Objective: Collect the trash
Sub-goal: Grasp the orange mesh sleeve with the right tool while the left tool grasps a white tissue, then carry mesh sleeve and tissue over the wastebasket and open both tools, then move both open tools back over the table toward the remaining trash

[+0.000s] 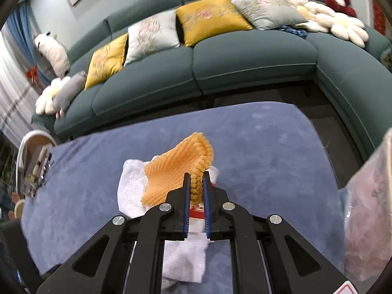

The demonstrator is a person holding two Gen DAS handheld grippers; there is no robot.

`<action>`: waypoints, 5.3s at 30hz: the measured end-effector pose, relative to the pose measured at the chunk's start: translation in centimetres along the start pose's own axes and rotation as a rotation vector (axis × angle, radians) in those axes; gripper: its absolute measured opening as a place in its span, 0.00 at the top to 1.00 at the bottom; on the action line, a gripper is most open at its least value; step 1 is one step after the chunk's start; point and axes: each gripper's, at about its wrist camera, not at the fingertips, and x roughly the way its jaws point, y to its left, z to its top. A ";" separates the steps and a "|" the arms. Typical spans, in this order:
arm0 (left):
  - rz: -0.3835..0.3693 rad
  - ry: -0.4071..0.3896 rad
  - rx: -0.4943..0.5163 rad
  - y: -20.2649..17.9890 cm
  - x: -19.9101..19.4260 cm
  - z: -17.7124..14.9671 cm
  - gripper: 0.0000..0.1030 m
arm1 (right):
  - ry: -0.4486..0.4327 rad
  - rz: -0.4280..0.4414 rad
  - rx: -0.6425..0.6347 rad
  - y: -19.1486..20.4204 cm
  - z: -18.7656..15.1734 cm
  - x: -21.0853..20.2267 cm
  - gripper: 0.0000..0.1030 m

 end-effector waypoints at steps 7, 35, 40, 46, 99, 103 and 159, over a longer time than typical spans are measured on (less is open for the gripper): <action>-0.041 0.012 0.086 -5.0 0.9 -1.0 0.25 | -0.055 -0.050 0.062 -4.6 -0.3 -3.8 0.91; -0.024 -0.056 0.193 -6.7 -3.3 -2.6 0.98 | -0.119 -0.029 0.139 -9.8 -1.7 -10.5 0.91; -0.046 -0.106 0.195 -7.2 -6.7 -2.3 0.98 | -0.152 -0.026 0.144 -10.7 -1.9 -12.9 0.91; -0.100 -0.158 0.253 -11.5 -9.8 -2.6 0.98 | -0.188 -0.040 0.162 -12.4 -2.1 -15.4 0.91; -0.320 -0.138 0.543 -36.0 -10.4 -8.4 0.40 | -0.289 -0.285 0.317 -29.2 -2.6 -22.9 0.64; -0.309 -0.145 0.496 -34.0 -10.7 -7.4 0.40 | -0.295 -0.281 0.295 -27.6 -2.2 -22.8 0.58; -0.024 -0.125 0.024 0.5 -8.2 -2.3 0.30 | -0.054 -0.054 -0.105 2.1 -5.0 -11.2 0.53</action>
